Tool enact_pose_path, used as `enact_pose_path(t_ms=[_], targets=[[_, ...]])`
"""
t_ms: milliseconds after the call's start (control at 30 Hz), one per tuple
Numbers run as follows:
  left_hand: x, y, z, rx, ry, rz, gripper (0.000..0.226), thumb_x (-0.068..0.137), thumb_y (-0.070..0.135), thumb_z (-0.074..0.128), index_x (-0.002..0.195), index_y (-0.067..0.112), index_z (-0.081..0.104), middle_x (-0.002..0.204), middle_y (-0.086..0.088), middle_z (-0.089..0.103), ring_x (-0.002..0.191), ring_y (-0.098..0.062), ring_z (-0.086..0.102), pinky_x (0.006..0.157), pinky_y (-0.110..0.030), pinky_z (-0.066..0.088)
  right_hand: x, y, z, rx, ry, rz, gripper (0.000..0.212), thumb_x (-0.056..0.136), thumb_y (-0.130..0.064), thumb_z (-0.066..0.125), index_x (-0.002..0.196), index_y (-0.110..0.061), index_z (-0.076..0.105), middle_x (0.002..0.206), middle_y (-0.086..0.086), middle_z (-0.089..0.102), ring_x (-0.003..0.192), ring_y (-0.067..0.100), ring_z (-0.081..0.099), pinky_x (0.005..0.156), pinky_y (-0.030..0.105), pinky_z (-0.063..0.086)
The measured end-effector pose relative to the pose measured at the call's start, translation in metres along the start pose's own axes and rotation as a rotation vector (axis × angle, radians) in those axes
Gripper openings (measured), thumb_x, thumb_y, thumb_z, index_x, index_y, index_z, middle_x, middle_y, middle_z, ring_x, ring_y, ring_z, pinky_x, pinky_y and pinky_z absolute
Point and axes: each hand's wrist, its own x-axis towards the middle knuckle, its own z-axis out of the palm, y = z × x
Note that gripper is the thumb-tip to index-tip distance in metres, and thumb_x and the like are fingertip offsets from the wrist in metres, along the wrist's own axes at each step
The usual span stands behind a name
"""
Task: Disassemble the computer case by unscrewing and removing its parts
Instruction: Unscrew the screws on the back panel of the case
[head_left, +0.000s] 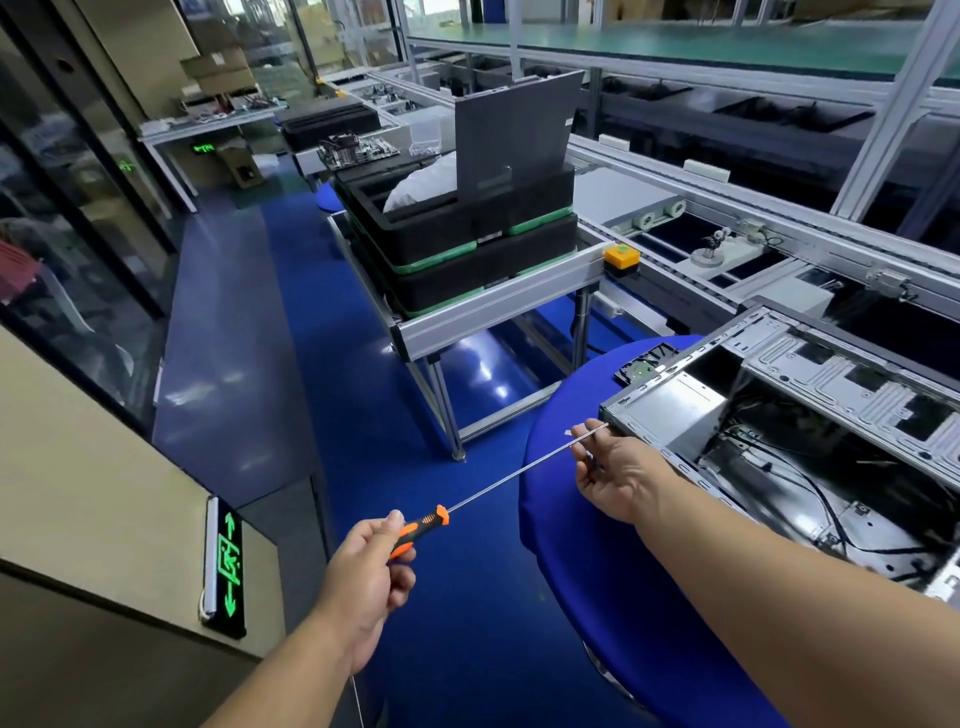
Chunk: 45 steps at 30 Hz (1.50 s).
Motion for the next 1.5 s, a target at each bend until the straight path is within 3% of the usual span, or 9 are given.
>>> enact_pose_path(t_ms=[100, 267, 367, 633, 833, 1000, 1200, 1367, 1500], targets=[[0.001, -0.001, 0.002, -0.034, -0.004, 0.003, 0.011, 0.104, 0.023, 0.065, 0.112, 0.015, 0.068, 0.096, -0.014, 0.069, 0.061, -0.019, 0.063, 0.045, -0.026, 0.041, 0.002, 0.001, -0.001, 0.000, 0.003, -0.003, 0.020, 0.108, -0.024, 0.051, 0.110, -0.018, 0.070, 0.091, 0.000, 0.080, 0.065, 0.011, 0.063, 0.059, 0.024, 0.047], [0.000, -0.002, 0.000, -0.011, -0.011, 0.026, 0.012, 0.103, 0.009, 0.063, 0.114, 0.014, 0.067, 0.099, -0.014, 0.070, 0.063, -0.018, 0.062, 0.046, -0.026, 0.043, 0.005, 0.002, 0.000, -0.001, -0.003, -0.019, 0.018, 0.107, -0.025, 0.053, 0.111, -0.018, 0.069, 0.095, 0.001, 0.079, 0.062, 0.010, 0.063, 0.055, 0.023, 0.048], [-0.002, -0.002, 0.000, 0.013, -0.026, 0.026, 0.009, 0.106, 0.015, 0.060, 0.112, 0.010, 0.065, 0.089, -0.016, 0.070, 0.057, -0.016, 0.058, 0.044, -0.024, 0.038, 0.005, 0.003, -0.001, -0.009, -0.008, -0.029, 0.016, 0.106, -0.025, 0.056, 0.111, -0.016, 0.069, 0.099, 0.002, 0.077, 0.061, 0.011, 0.062, 0.054, 0.024, 0.050], [-0.004, 0.010, 0.001, 0.004, -0.010, -0.101, 0.037, 0.102, 0.051, 0.063, 0.101, 0.015, 0.066, 0.069, -0.012, 0.063, 0.048, -0.015, 0.050, 0.040, -0.024, 0.035, 0.004, 0.002, 0.001, 0.012, -0.014, -0.018, 0.014, 0.105, -0.024, 0.057, 0.105, -0.014, 0.068, 0.098, 0.006, 0.075, 0.072, 0.017, 0.065, 0.068, 0.030, 0.057], [-0.004, 0.019, 0.000, -0.118, -0.057, -0.273, 0.039, 0.101, 0.050, 0.065, 0.101, 0.011, 0.070, 0.075, -0.015, 0.066, 0.053, -0.019, 0.055, 0.043, -0.027, 0.036, 0.004, 0.002, 0.003, 0.043, -0.011, -0.020, 0.017, 0.106, -0.022, 0.055, 0.116, -0.012, 0.065, 0.114, 0.010, 0.072, 0.084, 0.019, 0.069, 0.073, 0.030, 0.057], [-0.006, 0.014, -0.002, -0.014, -0.046, -0.021, 0.021, 0.102, 0.018, 0.068, 0.120, 0.009, 0.064, 0.096, -0.013, 0.067, 0.065, -0.017, 0.062, 0.052, -0.027, 0.043, 0.001, 0.001, 0.007, 0.070, 0.006, -0.009, 0.021, 0.107, -0.021, 0.054, 0.122, -0.011, 0.064, 0.119, 0.010, 0.071, 0.087, 0.020, 0.071, 0.064, 0.024, 0.061], [-0.012, 0.014, -0.005, 0.447, 0.010, 0.242, 0.039, 0.092, 0.001, 0.073, 0.116, 0.031, 0.065, 0.108, -0.004, 0.068, 0.083, -0.020, 0.065, 0.070, -0.030, 0.055, -0.002, 0.000, 0.009, 0.085, 0.013, -0.008, 0.024, 0.106, -0.019, 0.055, 0.125, -0.007, 0.064, 0.120, 0.012, 0.071, 0.084, 0.021, 0.071, 0.061, 0.025, 0.061], [-0.011, 0.011, -0.009, 0.405, -0.008, 0.228, 0.035, 0.096, -0.003, 0.068, 0.115, 0.026, 0.070, 0.106, -0.009, 0.072, 0.082, -0.024, 0.074, 0.064, -0.026, 0.055, -0.001, 0.000, 0.008, 0.077, 0.009, -0.001, 0.024, 0.106, -0.018, 0.054, 0.126, -0.009, 0.064, 0.114, 0.011, 0.071, 0.086, 0.021, 0.071, 0.060, 0.024, 0.061], [-0.005, 0.009, -0.014, 0.189, -0.082, 0.089, 0.023, 0.103, 0.004, 0.063, 0.119, 0.016, 0.072, 0.105, -0.016, 0.076, 0.072, -0.020, 0.070, 0.057, -0.027, 0.050, -0.001, -0.001, 0.008, 0.077, 0.008, 0.010, 0.022, 0.106, -0.020, 0.054, 0.123, -0.010, 0.064, 0.103, 0.010, 0.072, 0.083, 0.020, 0.071, 0.065, 0.025, 0.060]])
